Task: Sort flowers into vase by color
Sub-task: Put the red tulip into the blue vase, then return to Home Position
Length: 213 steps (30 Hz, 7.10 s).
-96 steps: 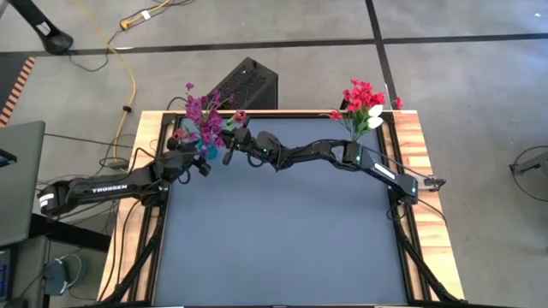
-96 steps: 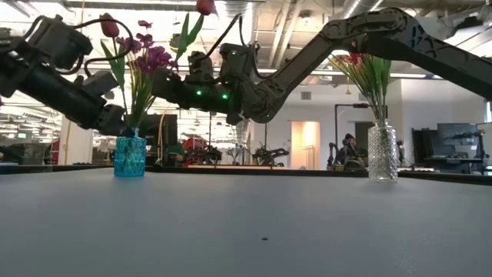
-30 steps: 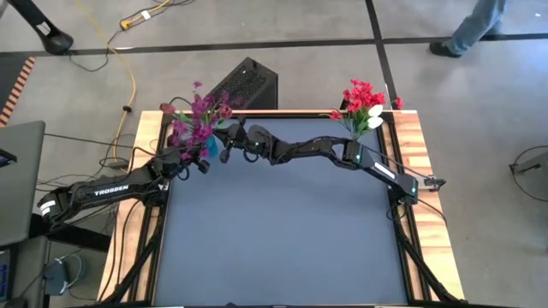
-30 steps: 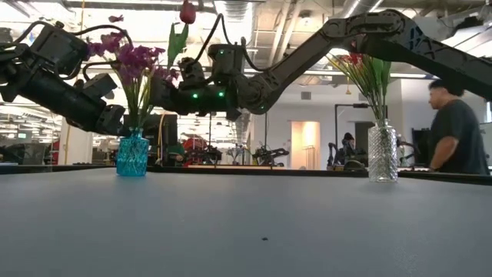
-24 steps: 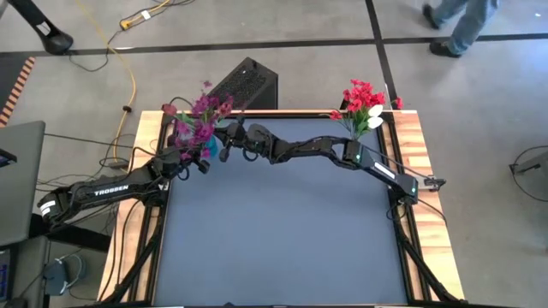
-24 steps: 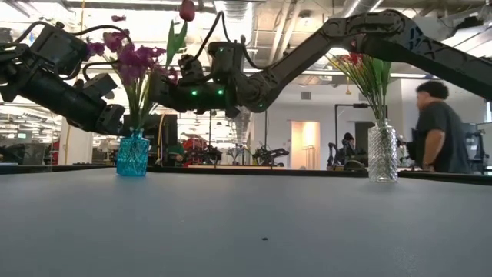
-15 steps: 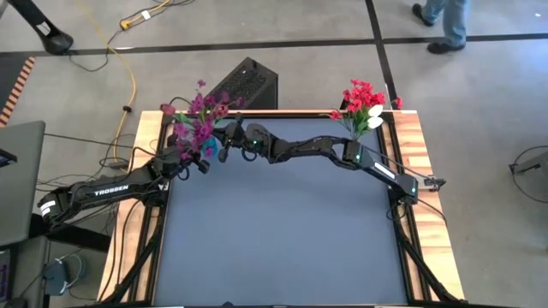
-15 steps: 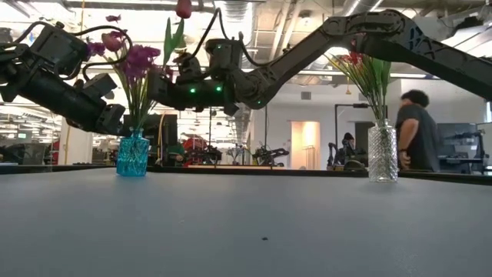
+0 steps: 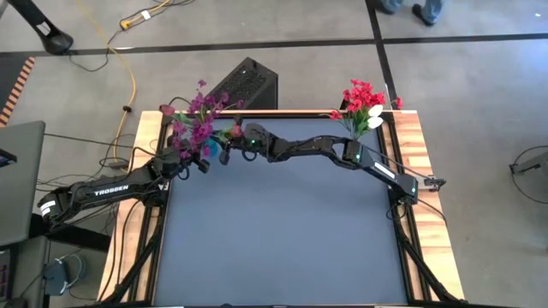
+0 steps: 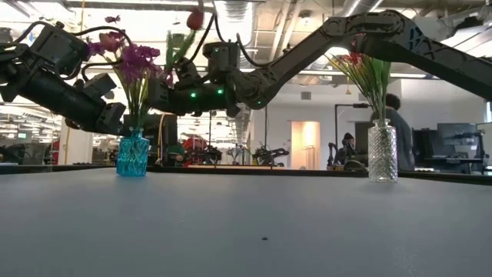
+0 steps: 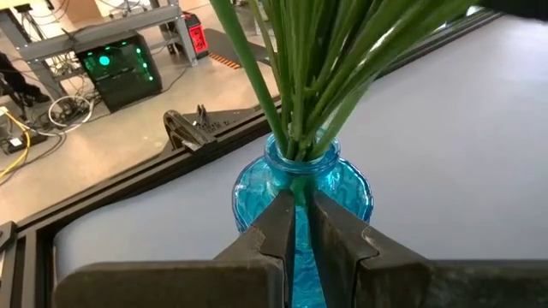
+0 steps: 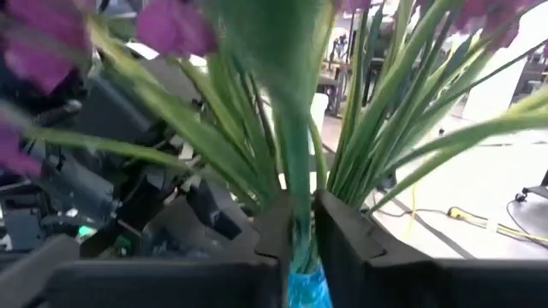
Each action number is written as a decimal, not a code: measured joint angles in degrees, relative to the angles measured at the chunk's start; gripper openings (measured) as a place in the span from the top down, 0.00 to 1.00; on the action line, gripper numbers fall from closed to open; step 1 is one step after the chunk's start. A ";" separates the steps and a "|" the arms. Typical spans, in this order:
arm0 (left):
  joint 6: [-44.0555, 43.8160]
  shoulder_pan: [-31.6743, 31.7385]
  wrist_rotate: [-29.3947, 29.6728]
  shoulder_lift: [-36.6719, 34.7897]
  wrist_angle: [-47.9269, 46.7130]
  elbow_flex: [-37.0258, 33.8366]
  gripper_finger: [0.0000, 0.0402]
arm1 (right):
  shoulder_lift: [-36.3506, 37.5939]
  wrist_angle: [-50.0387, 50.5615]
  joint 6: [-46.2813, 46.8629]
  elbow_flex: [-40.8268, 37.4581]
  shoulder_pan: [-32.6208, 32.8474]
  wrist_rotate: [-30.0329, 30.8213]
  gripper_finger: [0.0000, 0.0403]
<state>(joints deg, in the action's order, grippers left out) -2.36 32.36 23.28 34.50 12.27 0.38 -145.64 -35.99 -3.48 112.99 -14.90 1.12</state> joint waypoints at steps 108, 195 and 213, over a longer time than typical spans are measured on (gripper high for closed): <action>-21.22 -46.82 -21.27 -18.49 -16.26 14.82 0.72 | 29.16 114.13 1.79 21.73 4.20 17.51 0.35; 1.77 -58.99 -4.58 -34.35 -21.10 7.88 0.72 | 130.38 24.86 7.31 -112.56 -20.59 -16.19 0.94; -0.91 -58.88 -4.54 -34.27 -18.35 3.26 0.72 | 130.35 25.56 10.55 -112.59 -20.35 -15.95 0.92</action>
<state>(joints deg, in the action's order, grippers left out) -3.27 -26.52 18.74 0.23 -6.08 3.64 -15.29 -10.43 7.07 0.40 -35.24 -14.83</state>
